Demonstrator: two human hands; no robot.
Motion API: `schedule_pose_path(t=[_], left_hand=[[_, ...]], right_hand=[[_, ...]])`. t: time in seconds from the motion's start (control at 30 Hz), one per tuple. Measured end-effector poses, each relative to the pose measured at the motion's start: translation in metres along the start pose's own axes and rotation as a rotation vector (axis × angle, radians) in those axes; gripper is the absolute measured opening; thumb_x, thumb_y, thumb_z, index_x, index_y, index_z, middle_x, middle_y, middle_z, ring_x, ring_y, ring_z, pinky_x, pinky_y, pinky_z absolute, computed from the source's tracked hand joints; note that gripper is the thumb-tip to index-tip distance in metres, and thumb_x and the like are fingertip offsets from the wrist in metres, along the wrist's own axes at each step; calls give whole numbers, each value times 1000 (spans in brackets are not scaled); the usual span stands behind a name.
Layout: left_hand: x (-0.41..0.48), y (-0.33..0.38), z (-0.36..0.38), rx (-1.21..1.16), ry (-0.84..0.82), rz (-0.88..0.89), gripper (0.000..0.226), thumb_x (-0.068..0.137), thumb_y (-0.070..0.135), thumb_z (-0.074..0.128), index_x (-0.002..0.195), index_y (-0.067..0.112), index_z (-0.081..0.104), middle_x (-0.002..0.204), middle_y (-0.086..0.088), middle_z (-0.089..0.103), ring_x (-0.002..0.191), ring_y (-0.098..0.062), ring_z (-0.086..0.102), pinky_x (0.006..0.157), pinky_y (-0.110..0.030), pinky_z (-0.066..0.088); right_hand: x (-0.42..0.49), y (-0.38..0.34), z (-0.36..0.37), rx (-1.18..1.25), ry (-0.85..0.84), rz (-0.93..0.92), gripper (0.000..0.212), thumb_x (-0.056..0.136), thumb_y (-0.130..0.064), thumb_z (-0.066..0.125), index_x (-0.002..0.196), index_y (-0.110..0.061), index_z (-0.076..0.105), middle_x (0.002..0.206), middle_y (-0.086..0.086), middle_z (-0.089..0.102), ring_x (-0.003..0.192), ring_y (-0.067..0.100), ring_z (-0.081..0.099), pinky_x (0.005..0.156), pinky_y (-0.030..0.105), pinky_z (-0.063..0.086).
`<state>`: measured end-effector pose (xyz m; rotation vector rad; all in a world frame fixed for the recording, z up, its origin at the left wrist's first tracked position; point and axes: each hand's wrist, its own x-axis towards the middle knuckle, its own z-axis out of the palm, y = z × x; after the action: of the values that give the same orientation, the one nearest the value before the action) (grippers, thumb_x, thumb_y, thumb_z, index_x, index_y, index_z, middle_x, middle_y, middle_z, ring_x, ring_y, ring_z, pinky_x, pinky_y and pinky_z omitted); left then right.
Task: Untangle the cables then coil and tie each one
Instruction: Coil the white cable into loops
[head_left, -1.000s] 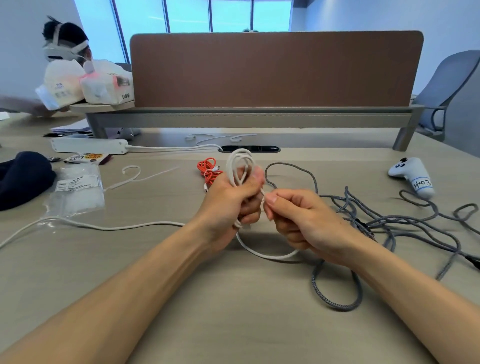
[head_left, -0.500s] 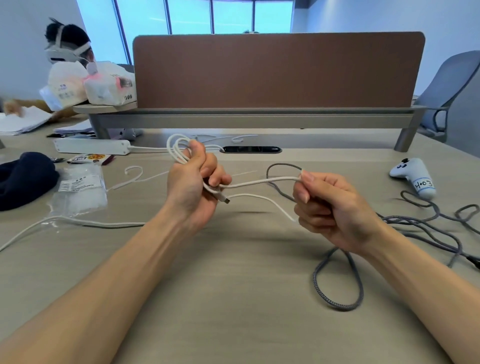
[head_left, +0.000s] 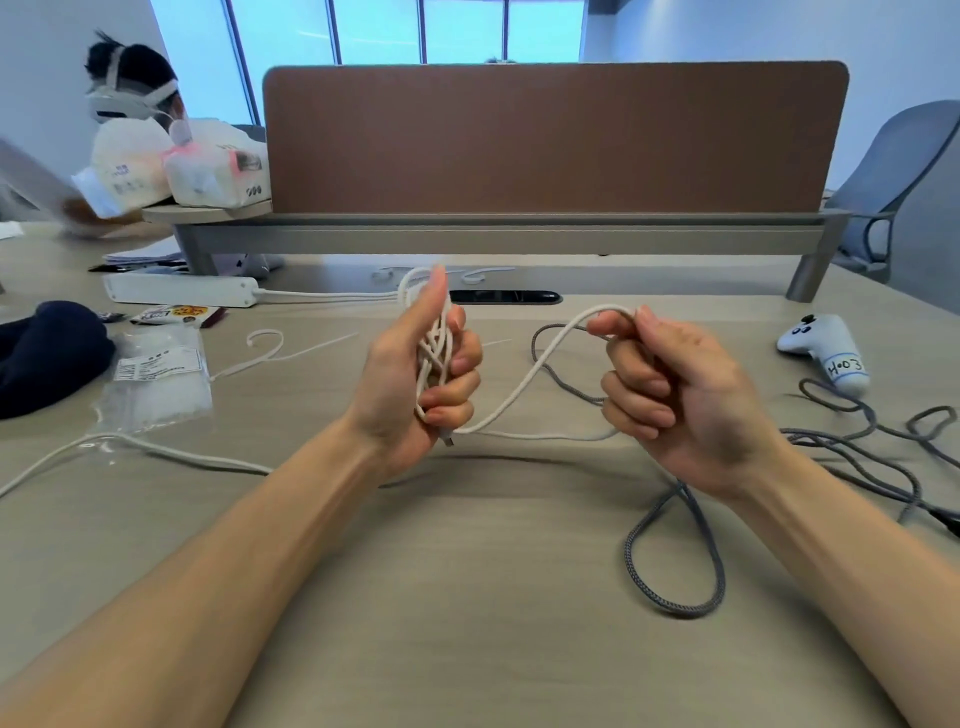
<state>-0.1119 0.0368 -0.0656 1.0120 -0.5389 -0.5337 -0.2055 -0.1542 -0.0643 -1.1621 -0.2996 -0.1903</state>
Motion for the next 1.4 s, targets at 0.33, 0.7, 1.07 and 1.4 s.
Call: schedule_pose_path(t=[0.33,0.7,1.07,1.4], left_hand=[[-8,-27,15,562,-232,-47,29,70,43,73,72,25,50,47,-6,43,41,-18,33,39,-20,22],[-4,-28,19,259,-135,22,33,91,40,43,75,10,45,43,0,39,36,-15,47,47,-26,48],[-4,-25,17,285,-39,82,45,91,41,57,67,16,28,51,-1,16,33,-8,15,36,-15,19],[-7,-38,31,369,-58,109,19,83,39,57,76,24,66,49,-8,22,35,-7,17,38,-20,13]], right_hand=[[-3,8,2,-117,-148,99,32,96,-24,39,113,-9,62,60,0,34,38,6,28,37,17,21],[0,11,1,-238,-37,71,25,93,-30,49,77,-11,49,55,-1,31,40,11,32,38,22,34],[0,15,0,-393,-26,65,23,94,-30,43,87,-15,60,56,3,31,45,14,30,42,22,28],[-3,20,9,-443,-50,184,36,88,-38,45,67,-10,54,49,2,34,42,11,28,40,19,22]])
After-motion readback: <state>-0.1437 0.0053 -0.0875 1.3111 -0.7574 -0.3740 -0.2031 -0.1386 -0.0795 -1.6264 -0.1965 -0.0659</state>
